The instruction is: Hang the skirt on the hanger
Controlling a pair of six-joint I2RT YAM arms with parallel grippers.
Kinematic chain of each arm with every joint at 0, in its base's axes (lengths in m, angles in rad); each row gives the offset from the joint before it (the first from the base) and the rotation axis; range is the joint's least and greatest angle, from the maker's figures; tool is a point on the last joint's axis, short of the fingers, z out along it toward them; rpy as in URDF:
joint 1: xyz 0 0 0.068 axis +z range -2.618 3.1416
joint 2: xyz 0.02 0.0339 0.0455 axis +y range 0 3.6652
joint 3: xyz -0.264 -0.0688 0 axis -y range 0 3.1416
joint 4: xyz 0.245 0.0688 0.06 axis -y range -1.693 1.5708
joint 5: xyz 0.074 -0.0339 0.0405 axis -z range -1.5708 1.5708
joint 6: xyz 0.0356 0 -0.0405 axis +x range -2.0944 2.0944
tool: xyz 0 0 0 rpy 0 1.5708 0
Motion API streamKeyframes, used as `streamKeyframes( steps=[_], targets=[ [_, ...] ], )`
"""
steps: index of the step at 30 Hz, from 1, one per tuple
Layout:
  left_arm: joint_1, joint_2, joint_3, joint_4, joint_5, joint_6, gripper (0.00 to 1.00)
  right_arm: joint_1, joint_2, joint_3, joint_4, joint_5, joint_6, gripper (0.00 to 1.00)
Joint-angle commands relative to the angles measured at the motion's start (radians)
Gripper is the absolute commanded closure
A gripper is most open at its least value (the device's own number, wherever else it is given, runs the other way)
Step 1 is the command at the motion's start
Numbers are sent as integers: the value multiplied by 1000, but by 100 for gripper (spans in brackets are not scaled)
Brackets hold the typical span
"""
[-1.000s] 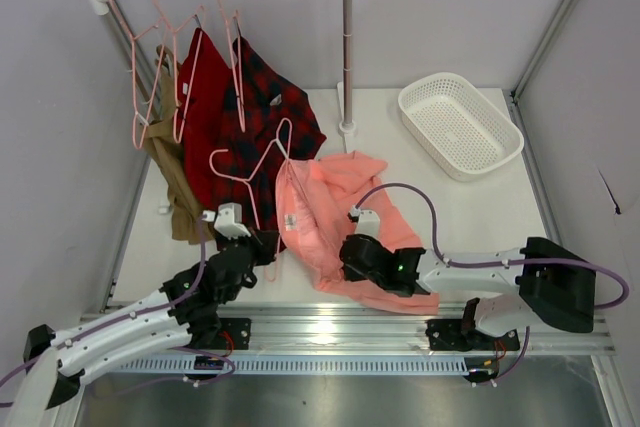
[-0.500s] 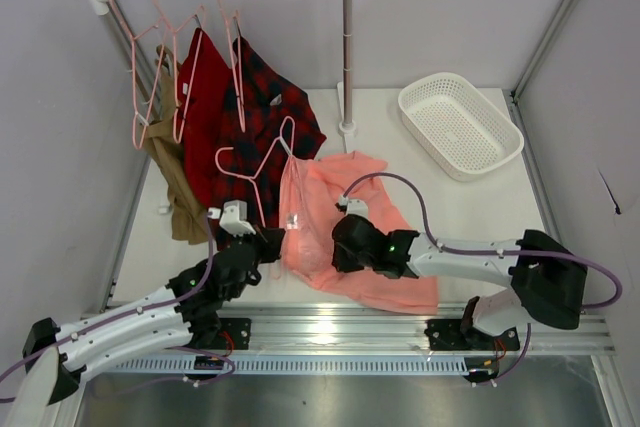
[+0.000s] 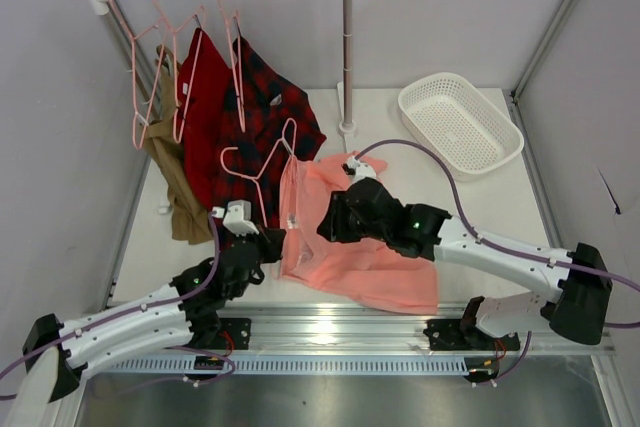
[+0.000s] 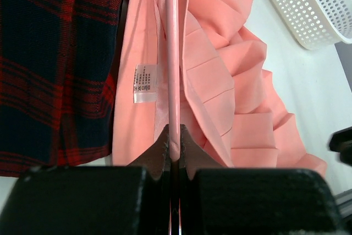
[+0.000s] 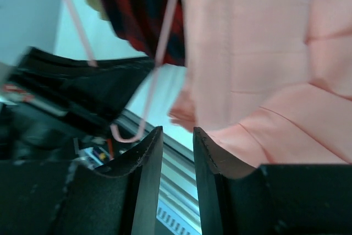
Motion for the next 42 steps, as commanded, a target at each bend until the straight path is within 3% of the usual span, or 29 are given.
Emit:
streamKeyframes(
  steps=[1,11,21,30,36,42],
  targets=[
    [0,-14,10,60,-20,9,100,23,35,90,65,-34,-29,65],
    [0,-63,-7,42,-41,4,100,86,223,106,186,-59,83,69],
    [0,-88,-18,22,-47,1,100,144,385,86,131,116,37,72],
    [0,-71,-18,27,-49,0,100,169,385,48,70,155,20,72],
    [0,-57,-18,34,-43,-3,100,166,359,-67,172,153,22,68],
    [0,-62,-19,28,-46,-5,100,147,368,-65,277,133,19,57]
  ],
)
